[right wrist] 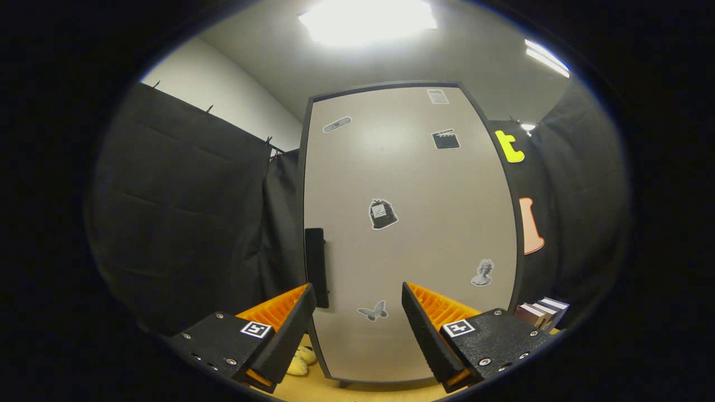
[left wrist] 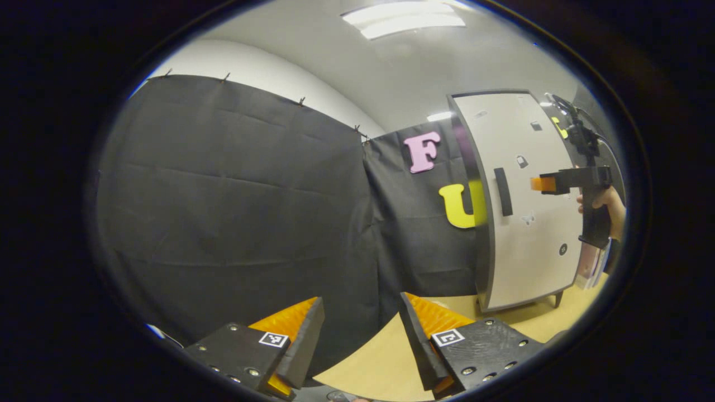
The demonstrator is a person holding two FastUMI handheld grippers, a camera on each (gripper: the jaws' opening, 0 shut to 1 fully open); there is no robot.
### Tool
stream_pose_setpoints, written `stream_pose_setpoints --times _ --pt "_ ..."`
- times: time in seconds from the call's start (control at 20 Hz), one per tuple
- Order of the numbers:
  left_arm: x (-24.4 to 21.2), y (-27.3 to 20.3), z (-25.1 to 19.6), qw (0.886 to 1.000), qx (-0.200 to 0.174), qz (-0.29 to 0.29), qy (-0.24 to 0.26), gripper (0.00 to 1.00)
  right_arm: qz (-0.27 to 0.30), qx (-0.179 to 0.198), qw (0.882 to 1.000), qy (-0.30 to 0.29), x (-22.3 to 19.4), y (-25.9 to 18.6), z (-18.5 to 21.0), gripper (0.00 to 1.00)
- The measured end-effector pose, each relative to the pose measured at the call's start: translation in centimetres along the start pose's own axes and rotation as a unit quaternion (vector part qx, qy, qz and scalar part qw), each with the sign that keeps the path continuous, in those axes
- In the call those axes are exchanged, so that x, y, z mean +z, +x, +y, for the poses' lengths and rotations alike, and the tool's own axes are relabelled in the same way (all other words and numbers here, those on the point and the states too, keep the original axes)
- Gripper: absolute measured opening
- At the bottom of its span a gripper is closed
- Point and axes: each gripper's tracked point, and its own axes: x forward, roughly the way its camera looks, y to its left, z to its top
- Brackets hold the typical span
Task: Open the cabinet door with the right hand, grasp the bottle in the cabinet with the left hand and place it on the coaster, then close the cabinet door with the right hand.
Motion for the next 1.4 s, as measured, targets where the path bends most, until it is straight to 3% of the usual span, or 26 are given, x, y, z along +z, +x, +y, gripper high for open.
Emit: stream_pose_setpoints --times 0.45,0.65,0.75,0.9,0.95,1.0,1.1,1.25,1.3,1.4 --pt "-0.6 -0.1 3.1 1.0 0.028 0.011 0.004 0.77 0.018 0.011 1.0 0.013 -0.8 6.4 3.7 0.93" --pt "-1.1 0.1 4.1 0.999 0.036 0.018 0.002 0.81 0.025 0.01 1.0 -0.002 -1.3 9.2 4.7 0.86" --pt "-1.6 0.5 4.4 0.999 0.039 0.023 0.001 0.77 0.034 0.005 0.999 -0.021 -1.8 10.2 5.0 0.78" --pt "-1.7 0.7 4.7 0.999 0.039 0.025 -0.003 0.77 0.051 -0.007 0.998 -0.038 -2.6 11.0 5.2 0.55" --pt "-1.7 0.7 4.8 0.999 0.038 0.025 -0.004 0.77 0.054 -0.002 0.998 -0.039 -2.8 11.1 5.5 0.52" --pt "-1.6 0.7 4.8 0.999 0.037 0.024 -0.005 0.81 0.055 -0.007 0.998 -0.041 -2.6 10.6 5.6 0.43" --pt "-1.8 0.8 5.0 0.999 0.034 0.023 -0.007 0.77 0.067 -0.01 0.997 -0.042 -2.8 10.9 5.4 0.28" --pt "-1.5 1.0 4.9 0.999 0.021 0.026 -0.017 0.81 0.087 -0.005 0.996 -0.034 -2.9 10.9 5.5 0.19" --pt "-1.3 1.1 4.6 0.999 0.017 0.025 -0.018 0.74 0.089 -0.003 0.995 -0.034 -2.9 10.8 5.5 0.18" --pt "-0.7 1.7 3.6 1.0 0.009 0.018 -0.018 0.74 0.09 0.004 0.995 -0.032 -2.8 10.6 5.4 0.17"
